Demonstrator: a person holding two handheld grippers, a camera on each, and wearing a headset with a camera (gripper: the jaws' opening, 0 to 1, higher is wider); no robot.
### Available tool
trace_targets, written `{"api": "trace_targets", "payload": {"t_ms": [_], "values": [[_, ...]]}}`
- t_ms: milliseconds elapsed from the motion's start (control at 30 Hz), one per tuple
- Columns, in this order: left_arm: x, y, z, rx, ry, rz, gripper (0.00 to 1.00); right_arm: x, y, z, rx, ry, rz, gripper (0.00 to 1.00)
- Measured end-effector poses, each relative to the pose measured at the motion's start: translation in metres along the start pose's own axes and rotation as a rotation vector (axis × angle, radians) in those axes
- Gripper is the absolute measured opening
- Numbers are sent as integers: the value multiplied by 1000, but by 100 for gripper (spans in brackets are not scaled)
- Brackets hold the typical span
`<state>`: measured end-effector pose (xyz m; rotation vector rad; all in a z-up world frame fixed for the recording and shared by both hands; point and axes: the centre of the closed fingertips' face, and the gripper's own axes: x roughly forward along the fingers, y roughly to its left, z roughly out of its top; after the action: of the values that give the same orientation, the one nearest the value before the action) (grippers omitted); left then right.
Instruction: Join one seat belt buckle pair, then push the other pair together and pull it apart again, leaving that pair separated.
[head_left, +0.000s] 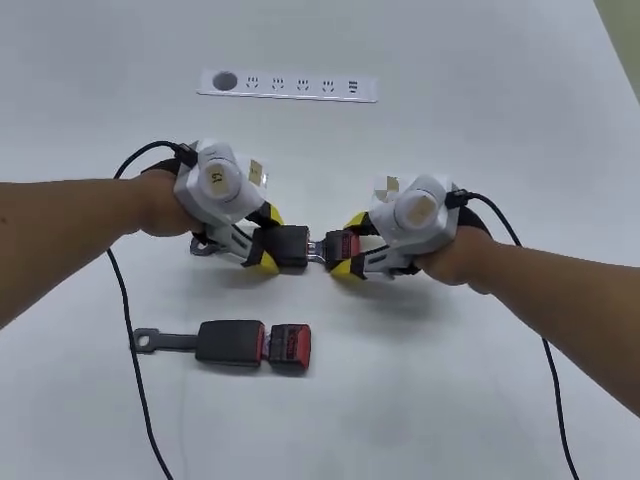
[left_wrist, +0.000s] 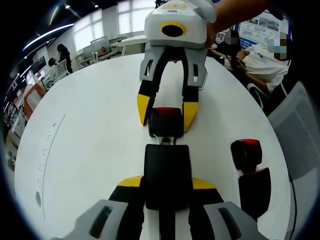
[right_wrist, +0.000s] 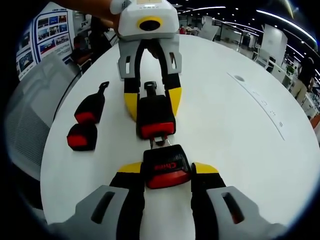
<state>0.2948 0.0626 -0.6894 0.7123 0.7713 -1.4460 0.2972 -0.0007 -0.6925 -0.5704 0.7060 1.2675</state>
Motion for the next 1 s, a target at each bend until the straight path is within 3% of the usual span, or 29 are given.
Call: {"api": "trace_targets", "payload": {"t_ms": [233,667,1000], "values": [[0,-1,2,-6,0,4,34,-3,0,-3,2,-12,-2,33],[1,-1,0,-16,5,8,34,-28,-10,-28,44,-9,-33,33],[0,-1,0,-20,-1,10,34,-37,-14,-44,55,-4,-41,33]]}}
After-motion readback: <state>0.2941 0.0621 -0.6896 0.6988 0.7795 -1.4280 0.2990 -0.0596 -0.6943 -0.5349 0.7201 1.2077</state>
